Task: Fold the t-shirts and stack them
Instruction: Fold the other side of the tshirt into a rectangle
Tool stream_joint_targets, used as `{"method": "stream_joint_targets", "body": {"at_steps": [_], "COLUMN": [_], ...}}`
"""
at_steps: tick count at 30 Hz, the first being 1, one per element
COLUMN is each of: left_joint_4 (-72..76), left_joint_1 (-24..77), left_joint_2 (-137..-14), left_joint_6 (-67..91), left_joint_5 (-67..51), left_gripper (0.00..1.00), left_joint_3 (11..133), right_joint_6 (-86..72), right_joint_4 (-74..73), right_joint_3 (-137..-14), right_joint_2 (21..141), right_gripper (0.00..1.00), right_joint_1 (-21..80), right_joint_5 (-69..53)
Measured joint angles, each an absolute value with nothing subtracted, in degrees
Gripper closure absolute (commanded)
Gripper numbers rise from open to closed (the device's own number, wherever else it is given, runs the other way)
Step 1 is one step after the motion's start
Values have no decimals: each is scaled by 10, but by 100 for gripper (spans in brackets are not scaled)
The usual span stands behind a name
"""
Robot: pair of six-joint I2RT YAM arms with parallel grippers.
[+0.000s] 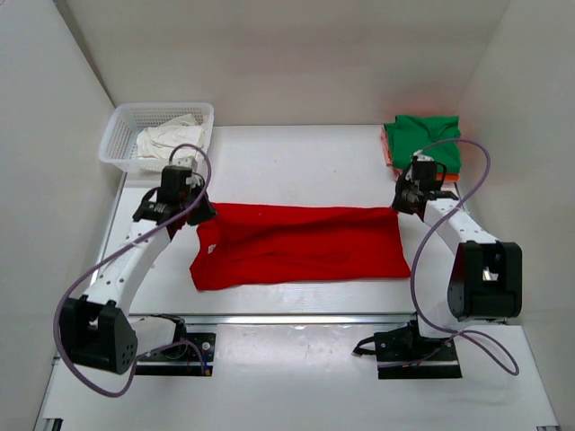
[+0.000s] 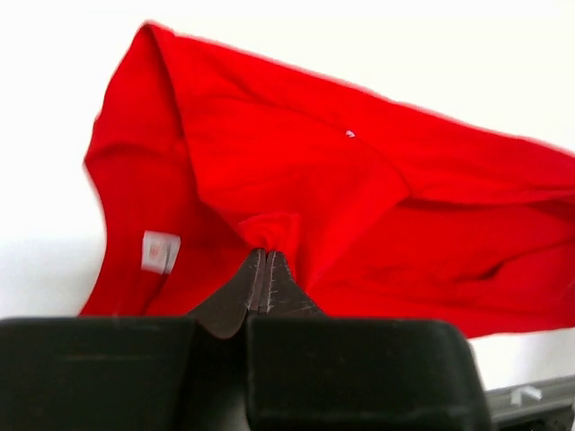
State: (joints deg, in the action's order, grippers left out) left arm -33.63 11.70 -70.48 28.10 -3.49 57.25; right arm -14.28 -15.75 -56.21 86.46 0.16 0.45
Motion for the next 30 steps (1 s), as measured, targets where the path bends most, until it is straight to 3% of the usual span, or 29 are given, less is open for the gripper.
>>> {"method": "stream_joint_targets", "body": {"at_steps": [10,30], "left_joint_4": [-363,-391], "left_joint_1": [122,122], "left_joint_2": [-636,-525], "left_joint_6": [297,314], "left_joint_5": [-41,-61], "left_gripper": [100,100], "left_joint_3": [464,417], "right_joint_6": [-140,-164], "right_joint_4": [-180,-254], "right_joint_3": [-489,-480], "right_joint_2": [837,832], "right_gripper": [100,100], "right_joint_1": [-12,-13], "right_joint_5": [-18,7]}}
